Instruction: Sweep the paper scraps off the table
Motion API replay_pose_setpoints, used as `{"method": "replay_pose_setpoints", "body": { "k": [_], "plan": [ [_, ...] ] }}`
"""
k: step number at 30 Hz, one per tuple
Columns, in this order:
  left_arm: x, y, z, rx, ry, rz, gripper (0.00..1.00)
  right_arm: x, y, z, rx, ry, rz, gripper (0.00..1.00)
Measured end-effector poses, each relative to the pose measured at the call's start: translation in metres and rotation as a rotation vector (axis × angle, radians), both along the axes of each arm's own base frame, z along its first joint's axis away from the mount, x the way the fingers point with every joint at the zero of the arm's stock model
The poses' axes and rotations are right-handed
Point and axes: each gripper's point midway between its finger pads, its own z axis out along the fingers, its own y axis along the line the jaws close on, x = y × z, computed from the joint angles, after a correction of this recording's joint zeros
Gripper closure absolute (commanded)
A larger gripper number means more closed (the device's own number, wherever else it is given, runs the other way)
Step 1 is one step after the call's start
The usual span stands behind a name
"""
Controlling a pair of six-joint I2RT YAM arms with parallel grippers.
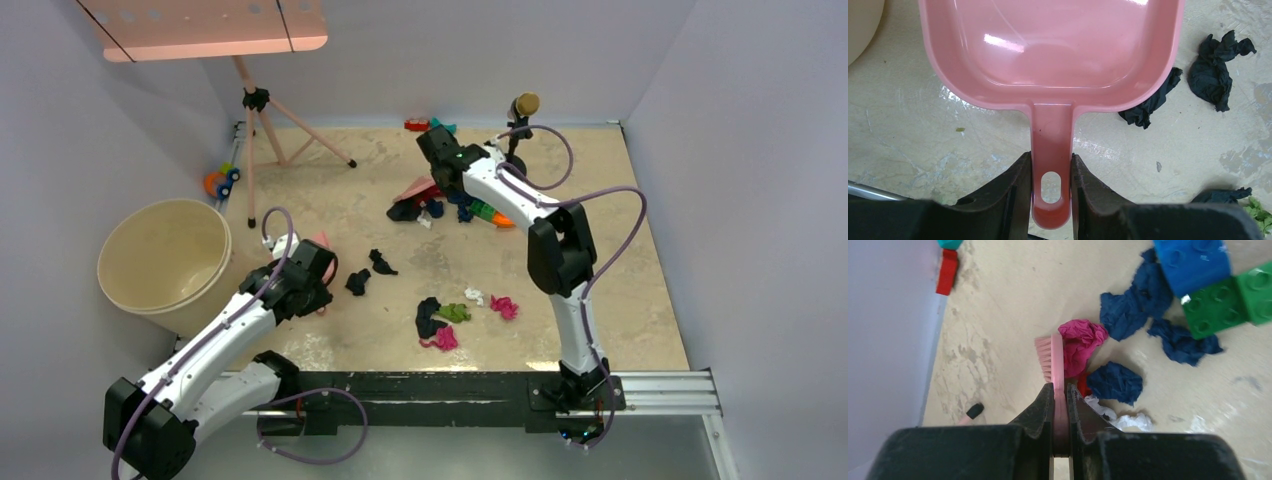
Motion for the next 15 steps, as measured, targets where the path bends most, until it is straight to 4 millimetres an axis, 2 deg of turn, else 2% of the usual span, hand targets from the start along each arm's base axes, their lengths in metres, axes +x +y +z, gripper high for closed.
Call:
{"method": "replay_pose_setpoints", "body": {
  "k": [3,7,12,15],
  "plan": [
    [0.0,0.0,0.0,-0.001,-0.002,0.0,0.72,-0.02,-0.006,0.001,0.013,0.037,-0.018,1.0],
    [0.0,0.0,0.002,-0.006,-0.012,0.001,0.72,-0.057,-0.02,0.004,0.005,0.09,-0.04,1.0],
    [0.001,0.0,0.007,-0.02,-0.037,0.004,0.72,-0.102,-0.028,0.017,-0.018,0.131,-0.027,1.0],
    [0.001,0.0,0.009,-0.024,-0.044,0.004,0.72,-0.12,-0.03,0.028,-0.046,0.117,0.027,1.0]
  ]
}}
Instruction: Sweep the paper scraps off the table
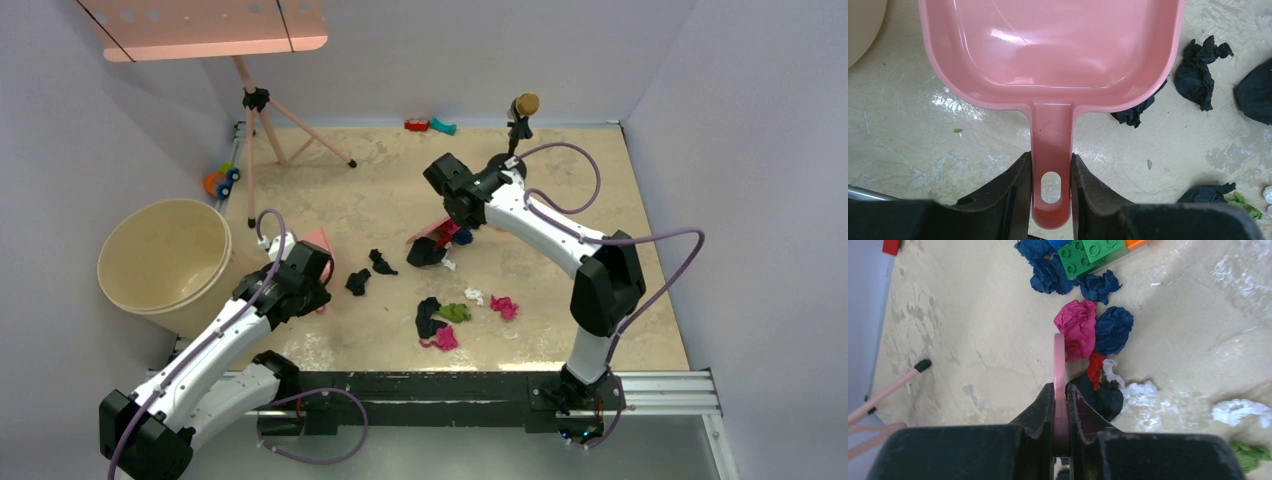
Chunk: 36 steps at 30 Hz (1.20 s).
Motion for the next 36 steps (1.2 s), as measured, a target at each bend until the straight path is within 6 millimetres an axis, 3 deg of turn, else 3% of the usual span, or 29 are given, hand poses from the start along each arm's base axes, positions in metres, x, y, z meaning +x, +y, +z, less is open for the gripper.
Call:
{"method": "replay_pose_setpoints", "body": {
  "k": [5,12,15,19,24,27,29,36],
  "plan": [
    [-0.001,0.0,0.002,-0.004,-0.007,-0.001,0.72,-0.005,-0.009,0.027,-0.064,-0.085,0.092,1.0],
    [0.0,0.0,0.003,0.006,-0.011,-0.026,0.72,0.026,-0.013,0.074,-0.113,-0.316,0.149,1.0],
    [0.001,0.0,0.004,0.015,-0.011,-0.041,0.72,0.04,-0.015,0.074,-0.133,-0.346,0.101,1.0],
    [0.002,0.0,0.006,0.017,-0.016,-0.05,0.72,0.064,-0.01,0.06,-0.124,-0.321,0.007,1.0],
    [0.001,-0.001,0.006,0.018,-0.011,-0.064,0.72,0.077,-0.017,0.013,-0.064,-0.214,-0.111,1.0],
    [0.002,-0.003,0.005,0.016,-0.007,-0.074,0.72,0.07,-0.035,-0.023,-0.013,-0.138,-0.188,1.0],
    [0.002,-0.003,0.005,0.014,-0.006,-0.077,0.71,0.065,-0.045,-0.037,0.023,-0.11,-0.252,1.0],
    [0.005,-0.005,0.004,0.013,-0.009,-0.077,0.71,0.041,-0.04,-0.041,0.155,-0.04,-0.33,1.0]
  ]
}}
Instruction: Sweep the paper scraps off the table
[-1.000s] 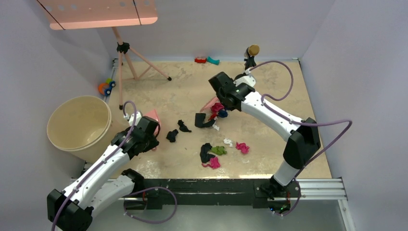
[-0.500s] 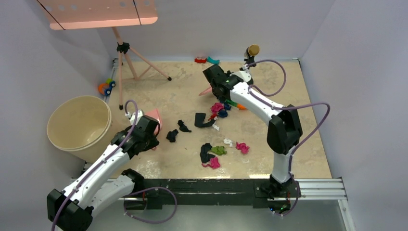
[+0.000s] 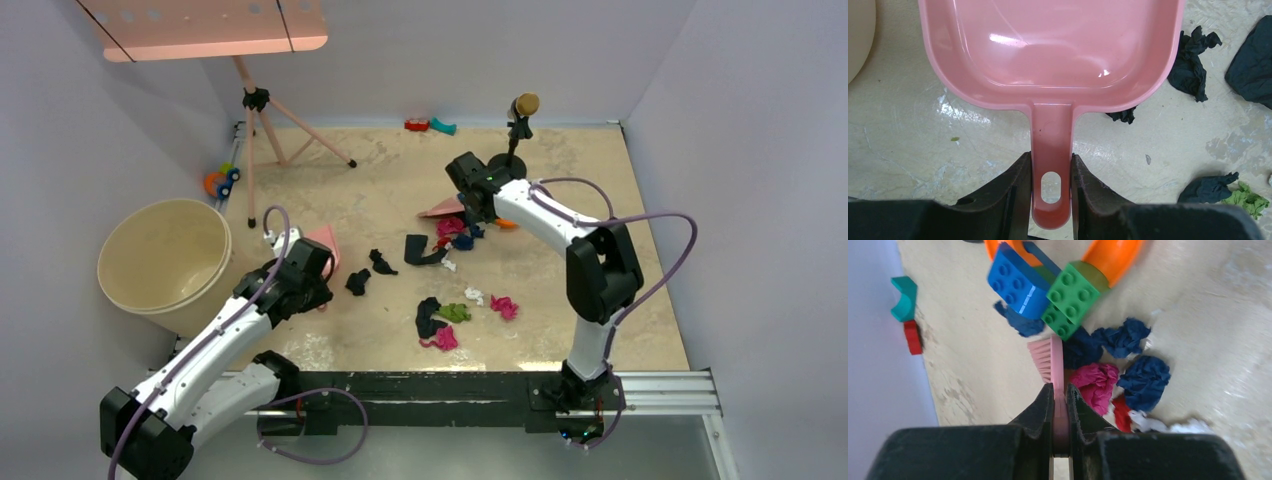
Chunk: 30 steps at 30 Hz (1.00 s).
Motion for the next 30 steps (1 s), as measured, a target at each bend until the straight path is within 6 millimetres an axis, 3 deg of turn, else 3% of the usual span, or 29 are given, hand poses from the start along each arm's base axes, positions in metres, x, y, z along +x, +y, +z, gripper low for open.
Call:
{"method": "replay_pose_setpoints", "body": {
  "k": [11,16,19,25,30],
  "plan": [
    [0.001,0.0,0.0,-0.002,-0.004,0.0,0.7,-0.07,0.017,0.007,0.072,0.123,0.115,1.0],
    [0.001,0.0,0.002,-0.005,-0.01,0.0,0.7,-0.096,0.018,0.029,0.005,0.077,0.219,1.0],
    [0.0,0.0,0.002,-0.003,-0.008,0.0,0.7,-0.091,0.014,0.05,-0.055,0.007,0.26,1.0],
    [-0.002,0.002,0.005,-0.007,-0.017,0.001,0.7,-0.056,0.004,0.088,-0.175,-0.144,0.258,1.0],
    [-0.002,0.002,0.005,-0.007,-0.017,0.0,0.7,-0.019,0.005,0.098,-0.244,-0.22,0.259,1.0]
  ]
}}
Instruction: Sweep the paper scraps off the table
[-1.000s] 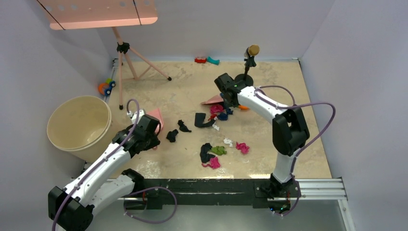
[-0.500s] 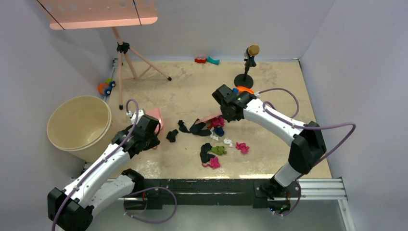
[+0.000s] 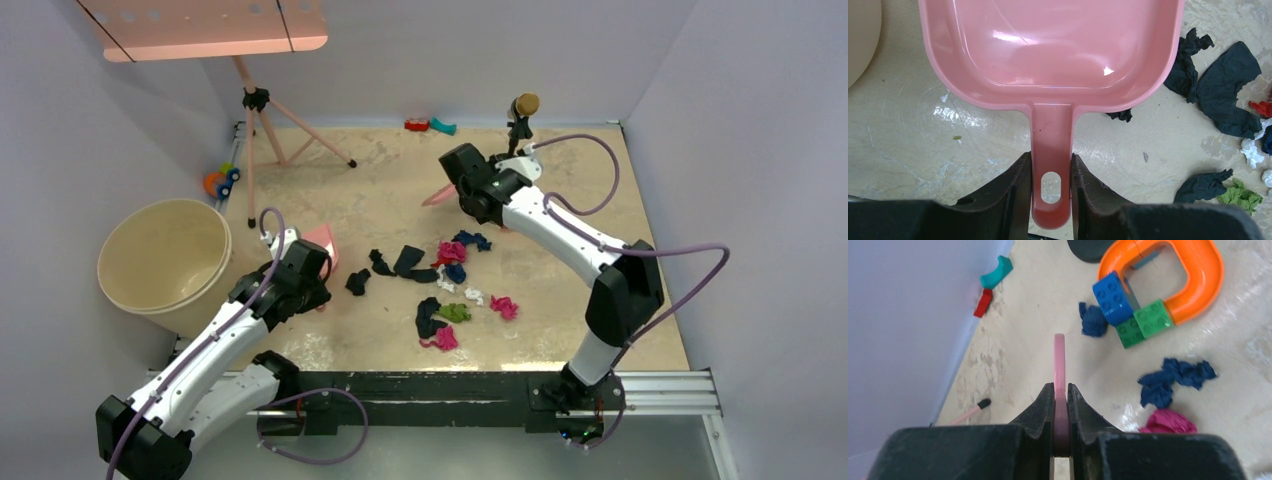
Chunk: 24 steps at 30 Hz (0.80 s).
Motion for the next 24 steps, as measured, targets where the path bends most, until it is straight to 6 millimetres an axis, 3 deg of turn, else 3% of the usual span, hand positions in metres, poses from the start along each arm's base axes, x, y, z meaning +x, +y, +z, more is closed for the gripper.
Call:
{"method": "replay_pose_setpoints", "body": {
  "k": [6,11,15,22,24],
  "plan": [
    [0.0,0.0,-0.001,0.002,0.006,0.0,0.7,0.048,-0.01,-0.015,-0.064,0.015,-0.081,1.0],
    [0.0,0.0,-0.003,0.008,0.015,0.0,0.7,0.067,-0.019,-0.039,-0.096,0.086,-0.146,1.0],
    [0.002,-0.001,-0.006,0.014,0.024,-0.001,0.7,0.059,-0.021,-0.065,-0.103,0.181,-0.149,1.0],
    [0.006,-0.005,-0.008,0.014,0.036,-0.003,0.7,0.04,-0.006,-0.076,-0.012,0.261,-0.133,1.0],
    [0.007,-0.006,-0.007,0.012,0.033,-0.003,0.7,0.025,0.004,-0.077,0.005,0.276,-0.106,1.0]
  ]
}}
